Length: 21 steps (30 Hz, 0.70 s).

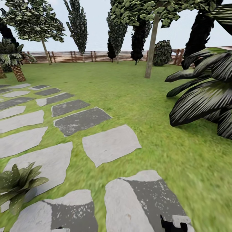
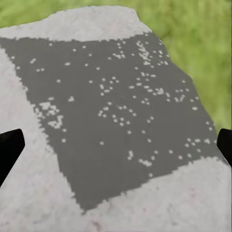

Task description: Pick up the pesticide atomizer in the garden and spray insectifuge to fully cover both potted plants in the garden.

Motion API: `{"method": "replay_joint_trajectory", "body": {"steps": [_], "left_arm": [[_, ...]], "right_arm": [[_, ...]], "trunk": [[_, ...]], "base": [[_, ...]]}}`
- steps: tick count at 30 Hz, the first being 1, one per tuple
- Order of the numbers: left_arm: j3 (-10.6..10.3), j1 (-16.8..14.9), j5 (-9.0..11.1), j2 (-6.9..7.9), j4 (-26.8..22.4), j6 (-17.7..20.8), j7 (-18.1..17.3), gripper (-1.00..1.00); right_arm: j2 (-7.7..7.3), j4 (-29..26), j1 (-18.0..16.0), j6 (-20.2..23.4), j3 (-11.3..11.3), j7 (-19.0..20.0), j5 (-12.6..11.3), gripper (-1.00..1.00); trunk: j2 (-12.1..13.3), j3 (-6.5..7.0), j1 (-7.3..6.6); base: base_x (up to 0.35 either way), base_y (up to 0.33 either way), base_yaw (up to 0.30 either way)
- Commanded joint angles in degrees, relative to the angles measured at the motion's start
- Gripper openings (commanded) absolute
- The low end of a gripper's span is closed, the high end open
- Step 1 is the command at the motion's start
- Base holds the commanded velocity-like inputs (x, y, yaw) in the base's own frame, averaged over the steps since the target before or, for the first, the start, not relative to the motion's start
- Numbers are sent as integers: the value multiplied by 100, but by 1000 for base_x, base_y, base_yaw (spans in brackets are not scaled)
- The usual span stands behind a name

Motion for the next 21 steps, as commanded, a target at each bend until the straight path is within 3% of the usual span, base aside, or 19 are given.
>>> {"method": "replay_joint_trajectory", "body": {"steps": [1,12,21], "left_arm": [[51,-3,1,3,1,-8,-46,-100],[58,-3,9,6,6,1,-38,-100],[51,-1,15,-2,6,1,-46,-100]], "right_arm": [[2,6,-3,-20,-49,-3,58,100],[5,6,-7,-28,-46,-3,64,100],[5,37,-3,-29,-40,-3,75,100]], "trunk": [[-2,-2,1],[-2,28,1],[-2,56,1]], "base": [[230,-275,259],[256,-243,267],[314,-136,269]]}}
